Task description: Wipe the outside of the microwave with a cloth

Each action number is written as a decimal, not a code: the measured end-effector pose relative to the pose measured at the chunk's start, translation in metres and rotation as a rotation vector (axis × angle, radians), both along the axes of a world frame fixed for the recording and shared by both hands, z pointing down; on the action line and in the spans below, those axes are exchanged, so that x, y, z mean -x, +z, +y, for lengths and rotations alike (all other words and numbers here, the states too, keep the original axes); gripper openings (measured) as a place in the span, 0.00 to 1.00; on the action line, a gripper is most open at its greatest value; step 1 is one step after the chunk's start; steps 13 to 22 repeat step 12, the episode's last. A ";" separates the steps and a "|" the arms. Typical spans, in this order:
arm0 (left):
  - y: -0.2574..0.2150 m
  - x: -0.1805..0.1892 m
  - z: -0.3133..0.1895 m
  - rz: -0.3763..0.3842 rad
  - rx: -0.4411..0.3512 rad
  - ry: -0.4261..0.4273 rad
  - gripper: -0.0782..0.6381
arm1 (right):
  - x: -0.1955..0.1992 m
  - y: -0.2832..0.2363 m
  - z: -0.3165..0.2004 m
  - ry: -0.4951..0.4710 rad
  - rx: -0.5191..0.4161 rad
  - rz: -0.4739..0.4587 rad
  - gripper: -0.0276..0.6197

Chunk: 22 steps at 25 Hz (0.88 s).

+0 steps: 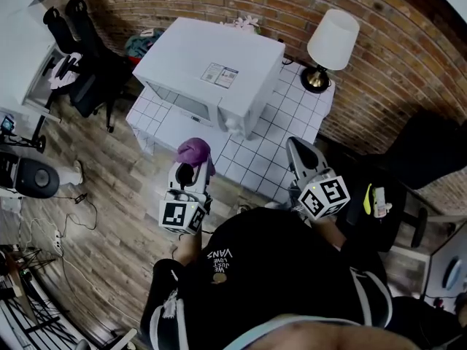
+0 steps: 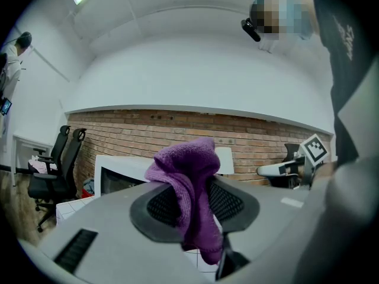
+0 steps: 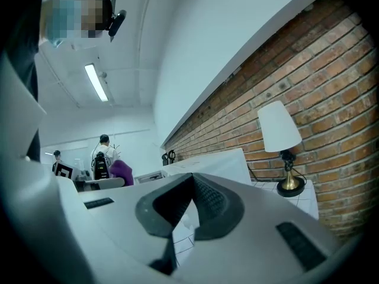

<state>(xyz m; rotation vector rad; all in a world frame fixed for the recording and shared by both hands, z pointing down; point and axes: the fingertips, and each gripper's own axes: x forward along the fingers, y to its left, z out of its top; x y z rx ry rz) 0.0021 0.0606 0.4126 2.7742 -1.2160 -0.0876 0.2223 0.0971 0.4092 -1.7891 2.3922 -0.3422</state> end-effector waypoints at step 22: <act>0.001 -0.007 0.002 0.014 0.013 0.015 0.29 | 0.002 -0.003 0.001 -0.011 0.002 0.008 0.04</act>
